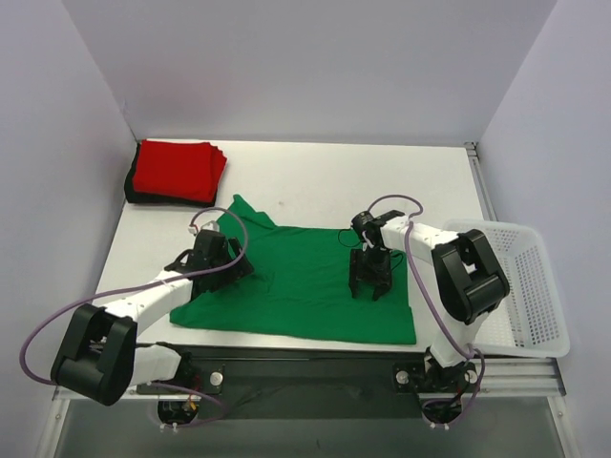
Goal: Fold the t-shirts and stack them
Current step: Grap the side of the flattened tshirt furthest away from the robot with both arms
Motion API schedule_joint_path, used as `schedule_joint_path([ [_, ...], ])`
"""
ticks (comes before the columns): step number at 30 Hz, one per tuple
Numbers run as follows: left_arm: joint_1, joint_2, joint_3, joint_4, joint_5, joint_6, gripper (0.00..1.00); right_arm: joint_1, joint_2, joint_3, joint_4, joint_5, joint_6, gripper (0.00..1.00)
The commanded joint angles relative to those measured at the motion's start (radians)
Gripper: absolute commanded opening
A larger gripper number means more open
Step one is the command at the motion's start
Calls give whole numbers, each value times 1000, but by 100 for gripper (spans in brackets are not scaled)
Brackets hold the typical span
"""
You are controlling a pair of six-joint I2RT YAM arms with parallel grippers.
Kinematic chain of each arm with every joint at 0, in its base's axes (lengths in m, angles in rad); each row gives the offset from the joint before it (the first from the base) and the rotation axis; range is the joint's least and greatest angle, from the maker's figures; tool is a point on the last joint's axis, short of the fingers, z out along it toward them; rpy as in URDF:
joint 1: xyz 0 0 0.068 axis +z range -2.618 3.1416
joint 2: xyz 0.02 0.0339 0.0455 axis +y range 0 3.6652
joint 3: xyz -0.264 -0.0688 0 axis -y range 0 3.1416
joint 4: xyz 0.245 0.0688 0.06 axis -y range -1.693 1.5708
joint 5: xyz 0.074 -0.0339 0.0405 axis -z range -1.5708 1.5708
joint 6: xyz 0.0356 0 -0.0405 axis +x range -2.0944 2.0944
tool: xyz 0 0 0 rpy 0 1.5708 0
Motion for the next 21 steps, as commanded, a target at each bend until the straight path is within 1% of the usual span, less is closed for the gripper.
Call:
schedule_joint_path([
  [1, 3, -48, -73, -107, -32, -46, 88, -2, 7, -15, -20, 18, -13, 53],
  [6, 1, -107, -133, -113, -8, -68, 88, -2, -12, -30, -20, 8, -8, 53],
  [11, 1, -123, -138, -110, -1, -68, 88, 7, -24, -49, -20, -5, -1, 53],
  [17, 1, -116, -91, -128, -2, -56, 88, 16, -52, -64, -22, -12, 19, 53],
  [21, 1, -131, -32, -144, -25, -31, 88, 1, -119, -21, -45, -13, 25, 53],
])
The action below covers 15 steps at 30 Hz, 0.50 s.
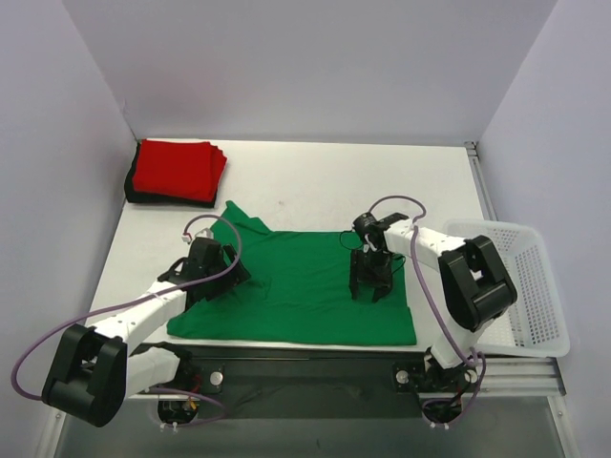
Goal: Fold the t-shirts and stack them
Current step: Grap the side of the flattened tshirt furthest away from the robot with both arms
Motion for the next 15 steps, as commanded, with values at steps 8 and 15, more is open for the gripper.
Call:
schedule_joint_path([
  [8, 1, 10, 202, -139, -27, 55, 89, -154, -135, 197, -115, 51, -51, 53],
  [15, 9, 19, 254, -140, -9, 97, 86, -261, -20, 337, -115, 270, -153, 52],
])
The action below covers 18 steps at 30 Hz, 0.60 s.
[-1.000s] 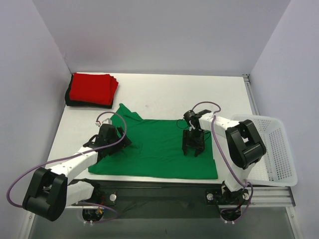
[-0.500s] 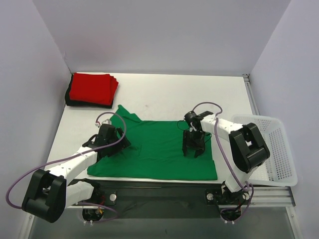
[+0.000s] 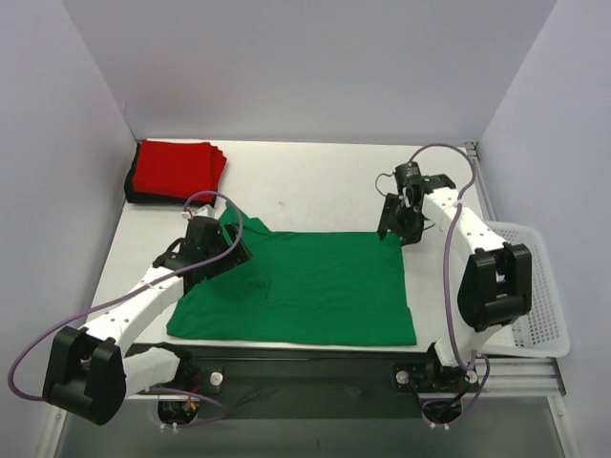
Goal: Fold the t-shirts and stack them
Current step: Grap the side of the flattened tshirt furthest away from the robot with both arms
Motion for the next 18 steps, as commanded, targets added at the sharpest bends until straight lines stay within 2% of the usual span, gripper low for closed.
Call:
schedule_joint_path([
  [1, 11, 8, 46, -15, 6, 39, 86, -21, 80, 86, -52, 156, -75, 51],
  [10, 48, -21, 56, -43, 19, 54, 85, -113, 252, 158, 28, 147, -83, 36],
  [18, 103, -47, 42, -66, 45, 65, 84, -145, 326, 184, 87, 134, -100, 34],
])
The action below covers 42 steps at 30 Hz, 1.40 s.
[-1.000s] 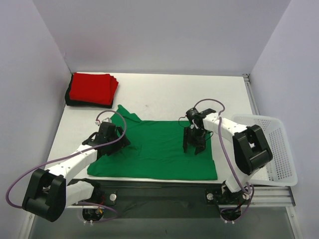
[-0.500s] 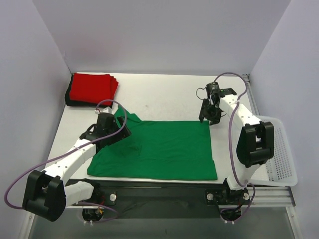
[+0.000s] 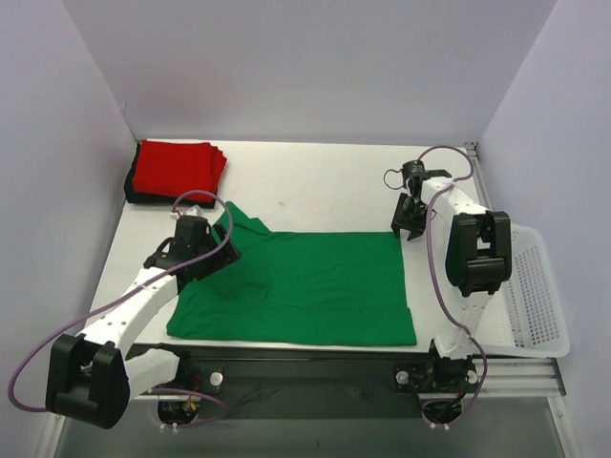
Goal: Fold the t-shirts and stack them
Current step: Grap the side of the flattened tshirt furthest away from the robot with both arms
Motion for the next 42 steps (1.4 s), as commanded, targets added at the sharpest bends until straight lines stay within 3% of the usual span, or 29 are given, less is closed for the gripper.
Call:
schedule_joint_path([
  [1, 22, -29, 33, -11, 25, 20, 84, -14, 30, 54, 11, 6, -20, 34],
  [11, 32, -16, 38, -20, 28, 27, 84, -31, 91, 80, 41, -52, -19, 33],
  [20, 58, 53, 88, -8, 30, 88, 81, -37, 126, 88, 54, -77, -32, 18],
  [27, 105, 254, 290, 64, 20, 175, 71, -43, 106, 42, 52, -71, -48, 0],
  [34, 124, 580, 554, 118, 33, 223, 62, -43, 76, -1, 52, -83, -46, 0],
  [42, 136, 788, 757, 115, 19, 266, 58, -45, 65, -19, 45, -98, -48, 0],
])
